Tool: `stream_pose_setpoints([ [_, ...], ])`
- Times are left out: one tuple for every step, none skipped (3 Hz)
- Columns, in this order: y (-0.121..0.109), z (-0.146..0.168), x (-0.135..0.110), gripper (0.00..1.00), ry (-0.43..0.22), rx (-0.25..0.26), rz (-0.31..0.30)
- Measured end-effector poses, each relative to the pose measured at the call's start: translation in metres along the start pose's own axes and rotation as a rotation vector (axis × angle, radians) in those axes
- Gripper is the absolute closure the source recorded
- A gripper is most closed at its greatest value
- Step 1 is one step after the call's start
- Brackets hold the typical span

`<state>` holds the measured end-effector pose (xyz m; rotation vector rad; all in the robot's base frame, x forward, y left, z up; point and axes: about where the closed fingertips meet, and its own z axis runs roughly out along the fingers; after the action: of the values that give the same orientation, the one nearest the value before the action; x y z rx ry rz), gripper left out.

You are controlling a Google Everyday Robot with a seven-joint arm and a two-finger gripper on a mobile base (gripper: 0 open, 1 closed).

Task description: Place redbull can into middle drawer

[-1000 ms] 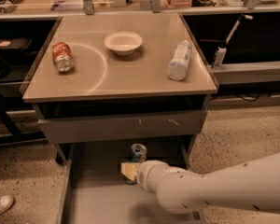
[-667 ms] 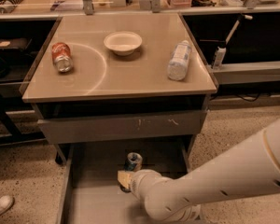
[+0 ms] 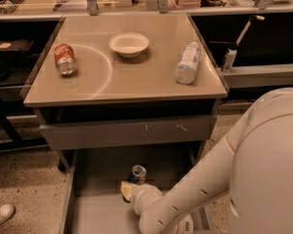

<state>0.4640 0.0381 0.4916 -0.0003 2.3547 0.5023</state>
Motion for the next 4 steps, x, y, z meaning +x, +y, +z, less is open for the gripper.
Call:
stream_pose_setpoints([
  [-0.016, 0.02, 0.006, 1.0, -0.049, 0.032, 0.03],
  [-0.039, 0.036, 0.011, 1.0, -0.092, 0.072, 0.054],
  [-0.058, 0.048, 0.011, 1.0, -0.128, 0.115, 0.056],
  [-0.074, 0.055, 0.007, 1.0, -0.156, 0.152, 0.049],
])
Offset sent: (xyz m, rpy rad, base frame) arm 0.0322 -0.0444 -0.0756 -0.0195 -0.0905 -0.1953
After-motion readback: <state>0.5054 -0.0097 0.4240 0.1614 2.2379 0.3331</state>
